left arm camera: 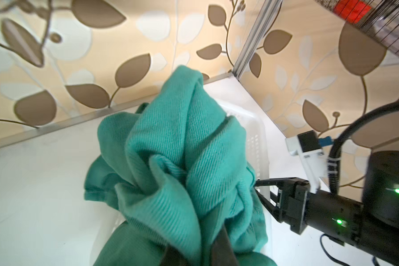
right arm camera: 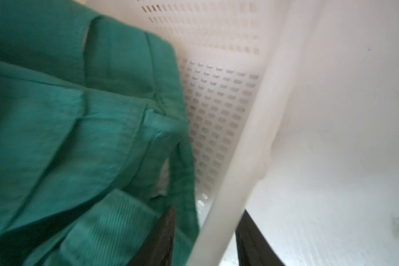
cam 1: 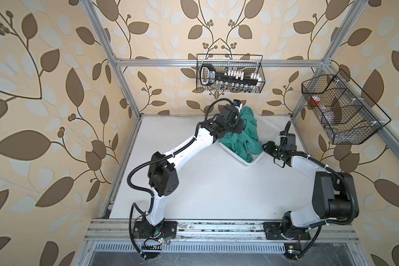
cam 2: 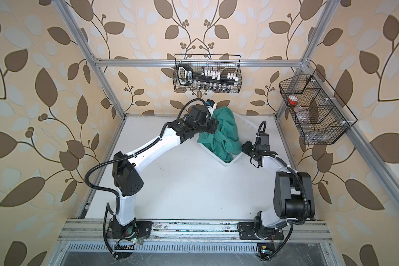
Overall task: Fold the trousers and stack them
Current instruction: 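Lift the trousers out with the left gripper and drop them nearer the robot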
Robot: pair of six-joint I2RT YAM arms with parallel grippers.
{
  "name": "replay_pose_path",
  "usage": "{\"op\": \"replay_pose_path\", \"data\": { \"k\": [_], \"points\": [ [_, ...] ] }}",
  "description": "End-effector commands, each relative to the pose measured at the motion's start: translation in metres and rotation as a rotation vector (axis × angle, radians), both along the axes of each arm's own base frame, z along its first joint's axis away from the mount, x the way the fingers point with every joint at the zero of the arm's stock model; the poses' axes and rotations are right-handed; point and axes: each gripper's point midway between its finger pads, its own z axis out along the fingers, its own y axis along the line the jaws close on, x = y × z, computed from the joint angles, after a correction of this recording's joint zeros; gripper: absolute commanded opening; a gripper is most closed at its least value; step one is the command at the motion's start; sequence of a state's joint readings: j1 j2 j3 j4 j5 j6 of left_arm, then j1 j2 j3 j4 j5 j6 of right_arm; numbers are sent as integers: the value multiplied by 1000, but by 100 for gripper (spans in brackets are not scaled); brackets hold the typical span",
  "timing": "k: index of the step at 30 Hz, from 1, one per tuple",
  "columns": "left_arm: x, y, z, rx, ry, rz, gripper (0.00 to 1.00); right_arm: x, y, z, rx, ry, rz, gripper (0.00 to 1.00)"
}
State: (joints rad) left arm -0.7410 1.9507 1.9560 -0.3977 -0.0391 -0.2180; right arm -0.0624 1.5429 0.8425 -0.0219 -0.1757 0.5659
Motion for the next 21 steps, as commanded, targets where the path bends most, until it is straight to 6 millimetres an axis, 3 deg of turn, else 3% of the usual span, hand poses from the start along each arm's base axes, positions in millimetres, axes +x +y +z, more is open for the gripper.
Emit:
{"op": "replay_pose_path", "data": {
  "k": [1,8,13,18,21],
  "points": [
    [-12,34,70,-20,-165,88,0,13,0,9,18,-24,-39,40],
    [-32,129,105,147,-252,363,0,19,-3,11,29,-17,-98,18],
    [-50,188,114,157,-239,491,0,20,-11,8,25,3,-160,6],
    [-69,257,113,85,-171,642,0,19,-27,13,23,2,-286,3],
    [-77,308,96,106,-112,773,0,14,-45,12,40,-7,-412,2]
  ]
}}
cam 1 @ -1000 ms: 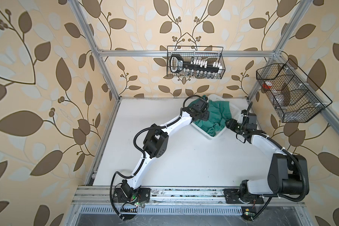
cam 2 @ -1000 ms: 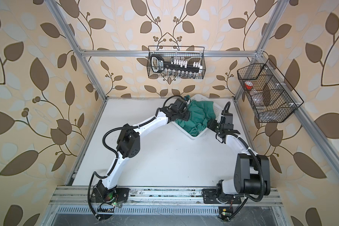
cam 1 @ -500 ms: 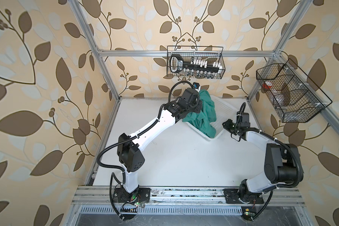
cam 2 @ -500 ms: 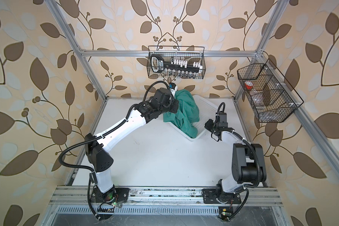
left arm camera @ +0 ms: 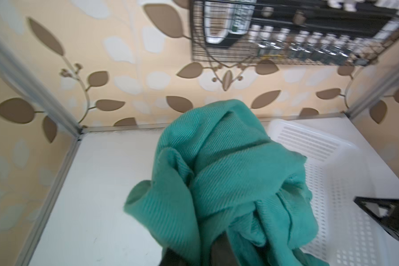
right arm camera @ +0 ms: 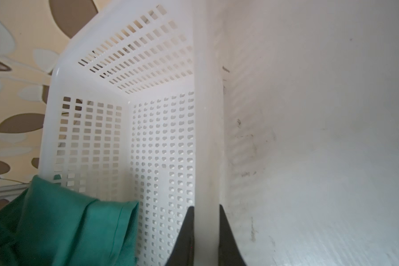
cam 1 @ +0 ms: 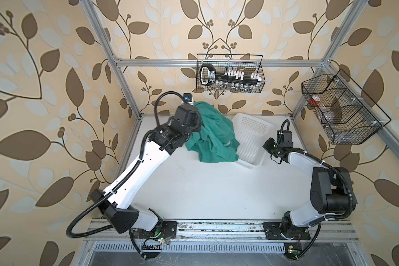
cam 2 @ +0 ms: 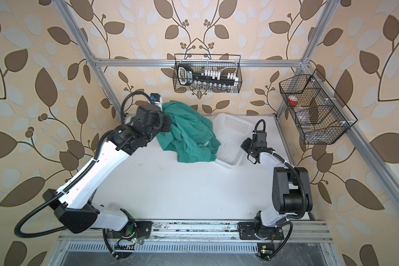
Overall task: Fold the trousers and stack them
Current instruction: 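Lift the trousers out with the left gripper and drop them nearer the robot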
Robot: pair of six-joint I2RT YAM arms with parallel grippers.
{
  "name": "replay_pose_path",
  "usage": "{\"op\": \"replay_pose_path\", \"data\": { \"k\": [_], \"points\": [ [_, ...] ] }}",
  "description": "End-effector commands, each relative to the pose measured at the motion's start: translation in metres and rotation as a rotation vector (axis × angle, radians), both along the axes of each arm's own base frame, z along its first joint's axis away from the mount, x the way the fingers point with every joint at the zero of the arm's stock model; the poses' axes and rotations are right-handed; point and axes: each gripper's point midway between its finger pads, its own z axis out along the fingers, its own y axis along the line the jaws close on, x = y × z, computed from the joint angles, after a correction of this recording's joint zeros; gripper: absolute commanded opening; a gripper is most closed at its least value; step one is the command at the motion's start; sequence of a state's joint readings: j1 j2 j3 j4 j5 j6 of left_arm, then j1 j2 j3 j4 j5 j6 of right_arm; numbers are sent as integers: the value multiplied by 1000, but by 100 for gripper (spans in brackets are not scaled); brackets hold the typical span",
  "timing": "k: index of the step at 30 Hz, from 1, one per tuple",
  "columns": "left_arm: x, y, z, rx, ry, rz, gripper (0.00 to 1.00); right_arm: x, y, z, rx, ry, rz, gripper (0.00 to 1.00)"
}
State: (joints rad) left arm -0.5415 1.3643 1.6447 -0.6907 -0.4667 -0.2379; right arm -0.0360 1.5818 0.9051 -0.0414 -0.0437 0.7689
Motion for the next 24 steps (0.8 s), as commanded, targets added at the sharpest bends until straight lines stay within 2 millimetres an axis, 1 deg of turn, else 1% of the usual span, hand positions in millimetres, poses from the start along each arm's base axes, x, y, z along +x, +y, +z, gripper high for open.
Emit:
{"op": "replay_pose_path", "data": {
  "k": [1,2,4,6,9,12,13,15,16,19,21,24],
  "points": [
    [-16,69,6,-54,-22,222,0,-3,-38,6,-15,-15,-249,3],
    [-19,83,-2,-59,-8,258,0,-4,-43,6,-15,-18,-289,3],
    [-25,95,-16,-78,20,287,0,-6,-51,10,-20,-40,-369,3],
    [-29,92,-32,-109,54,265,0,-9,-56,14,-17,-65,-455,3],
    [-29,71,-57,-166,131,179,0,-13,-67,22,0,-110,-605,5],
    [-26,39,-82,-263,205,45,0,-15,-77,34,19,-173,-754,5],
    [-25,25,-91,-310,237,-3,0,-14,-79,38,26,-200,-794,5],
    [-24,0,-111,-390,310,-83,0,-13,-83,42,35,-224,-872,5],
    [-25,-16,-124,-423,352,-128,0,-10,-84,42,43,-229,-903,6],
    [-37,-64,-154,-429,434,-237,0,4,-85,42,75,-260,-956,8],
    [-46,-94,-168,-428,481,-305,0,14,-84,42,96,-280,-976,11],
    [-56,-129,-184,-451,534,-379,0,37,-78,43,110,-295,-970,13]
  ]
}}
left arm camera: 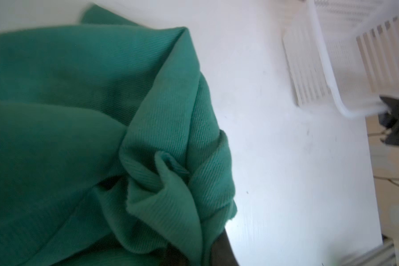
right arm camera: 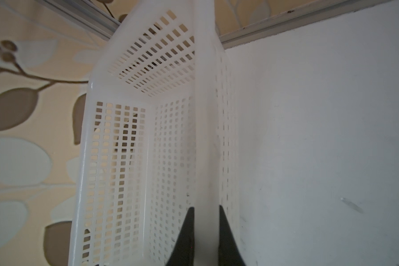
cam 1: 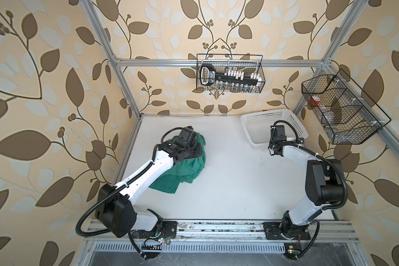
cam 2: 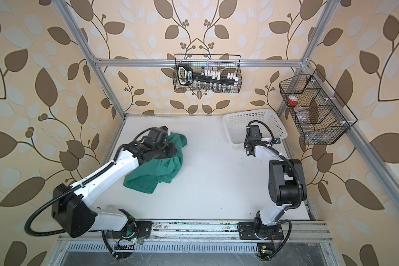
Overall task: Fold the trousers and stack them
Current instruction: 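Lift the trousers out with the left gripper and drop them nearer the robot, then grasp the trousers with the left gripper while the right gripper grasps the waistband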
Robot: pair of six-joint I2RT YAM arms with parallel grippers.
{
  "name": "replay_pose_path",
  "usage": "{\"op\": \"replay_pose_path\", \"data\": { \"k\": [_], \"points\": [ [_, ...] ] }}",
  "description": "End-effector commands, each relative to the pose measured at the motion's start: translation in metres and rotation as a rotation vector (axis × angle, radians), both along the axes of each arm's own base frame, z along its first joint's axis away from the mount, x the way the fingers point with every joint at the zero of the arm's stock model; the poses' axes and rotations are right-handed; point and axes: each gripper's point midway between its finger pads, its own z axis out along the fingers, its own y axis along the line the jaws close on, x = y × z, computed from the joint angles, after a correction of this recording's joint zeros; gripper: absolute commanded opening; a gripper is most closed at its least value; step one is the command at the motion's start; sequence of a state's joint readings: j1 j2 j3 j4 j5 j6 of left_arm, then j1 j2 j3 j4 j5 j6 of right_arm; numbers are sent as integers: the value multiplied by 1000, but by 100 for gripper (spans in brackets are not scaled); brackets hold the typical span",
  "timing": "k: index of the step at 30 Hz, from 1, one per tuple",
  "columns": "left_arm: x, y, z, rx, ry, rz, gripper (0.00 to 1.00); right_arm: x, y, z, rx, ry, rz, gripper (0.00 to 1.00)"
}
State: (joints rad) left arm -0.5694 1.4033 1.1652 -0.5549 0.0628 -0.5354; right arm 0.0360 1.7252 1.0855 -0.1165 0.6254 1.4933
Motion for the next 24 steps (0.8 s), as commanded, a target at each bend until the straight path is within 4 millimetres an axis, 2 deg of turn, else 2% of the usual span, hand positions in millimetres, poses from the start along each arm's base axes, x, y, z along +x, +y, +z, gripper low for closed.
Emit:
{"op": "replay_pose_path", "data": {
  "k": [1,2,3,4,6,7,9,11,13,16,18,19,21,23,24],
  "points": [
    [-7,-53,15,-169,-14,-101,0,29,0,19,30,-139,-85,15],
    [-10,-60,17,-181,-16,-116,0,34,2,16,45,-140,-82,17],
    [-11,-71,3,-178,13,-136,0,39,5,11,66,-142,-81,18],
    [-14,-80,1,-188,22,-159,0,45,7,8,78,-149,-75,18],
    [-19,-97,-3,-202,37,-201,0,51,11,-2,81,-138,-63,18],
    [-23,-106,-4,-212,42,-226,0,60,13,3,88,-153,-57,19],
    [-31,-125,-6,-231,56,-280,0,67,17,-7,114,-138,-49,19],
    [-39,-141,-9,-240,73,-317,0,72,21,-11,127,-138,-34,25],
    [-45,-154,-12,-240,82,-349,0,76,25,-5,108,-149,-4,32],
    [-47,-162,-15,-226,79,-368,0,85,30,4,112,-176,76,45],
    [-46,-163,-16,-209,73,-376,9,87,35,14,110,-199,152,57],
    [-46,-162,-16,-194,69,-389,16,87,37,24,97,-210,196,63],
    [-46,-159,-13,-161,54,-409,36,79,45,28,76,-191,293,73],
    [-46,-151,-7,-114,19,-428,60,68,51,38,52,-197,370,76],
    [-46,-145,-3,-84,-3,-435,68,63,56,41,47,-193,421,78]
  ]
}}
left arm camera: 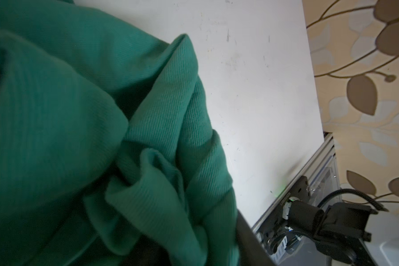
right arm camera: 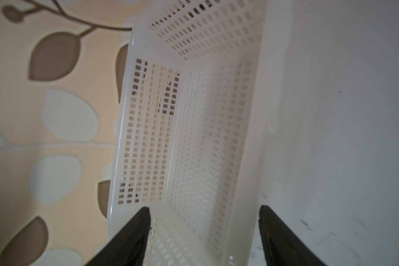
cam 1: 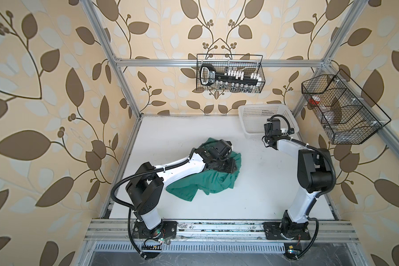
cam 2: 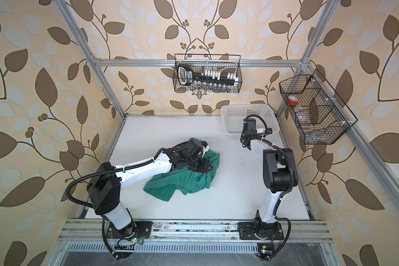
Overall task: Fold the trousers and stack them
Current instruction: 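Grasp the trousers with the left gripper while the right gripper grasps the waistband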
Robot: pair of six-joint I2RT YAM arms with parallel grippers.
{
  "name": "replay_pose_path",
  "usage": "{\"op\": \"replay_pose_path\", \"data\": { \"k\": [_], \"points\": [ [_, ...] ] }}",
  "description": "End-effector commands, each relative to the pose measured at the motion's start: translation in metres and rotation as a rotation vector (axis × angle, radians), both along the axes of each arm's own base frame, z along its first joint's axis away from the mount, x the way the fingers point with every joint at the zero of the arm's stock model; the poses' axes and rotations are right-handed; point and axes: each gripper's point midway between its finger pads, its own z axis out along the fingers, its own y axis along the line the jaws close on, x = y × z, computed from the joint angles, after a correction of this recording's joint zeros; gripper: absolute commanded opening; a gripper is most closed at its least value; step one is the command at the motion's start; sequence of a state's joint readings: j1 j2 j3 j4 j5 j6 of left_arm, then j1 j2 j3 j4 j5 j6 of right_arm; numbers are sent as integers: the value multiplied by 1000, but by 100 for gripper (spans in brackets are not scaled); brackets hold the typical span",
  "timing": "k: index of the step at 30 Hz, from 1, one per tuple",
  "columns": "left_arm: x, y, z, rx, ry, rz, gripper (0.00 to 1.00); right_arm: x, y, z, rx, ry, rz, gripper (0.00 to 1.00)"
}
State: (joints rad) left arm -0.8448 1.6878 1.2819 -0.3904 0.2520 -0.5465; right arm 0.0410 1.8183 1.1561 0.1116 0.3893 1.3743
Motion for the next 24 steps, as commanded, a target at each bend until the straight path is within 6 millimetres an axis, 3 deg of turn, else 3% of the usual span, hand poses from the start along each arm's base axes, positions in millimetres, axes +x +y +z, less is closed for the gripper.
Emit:
{"op": "replay_pose_path", "data": {
  "k": [1,6,8,10,11,13,18,21,24],
  "points": [
    [4,12,38,33,-141,-52,74,-9,20,32,-51,-56,214,80],
    [4,56,57,199,-260,-41,92,-46,47,37,-127,-9,459,84],
    [4,83,60,279,-295,-7,98,-66,63,37,-198,9,584,85],
    [8,113,50,383,-300,48,99,-86,80,37,-282,30,713,86],
    [8,131,54,409,-304,89,99,-95,88,33,-323,51,777,87],
    [8,167,39,482,-252,173,99,-116,112,29,-403,64,943,88],
    [-6,230,12,503,-145,386,99,-159,168,7,-573,103,1303,90],
    [-16,248,-8,518,-99,447,99,-169,197,-6,-652,122,1444,91],
    [-23,257,-31,544,-60,482,99,-166,216,-20,-674,157,1530,92]
  ]
}}
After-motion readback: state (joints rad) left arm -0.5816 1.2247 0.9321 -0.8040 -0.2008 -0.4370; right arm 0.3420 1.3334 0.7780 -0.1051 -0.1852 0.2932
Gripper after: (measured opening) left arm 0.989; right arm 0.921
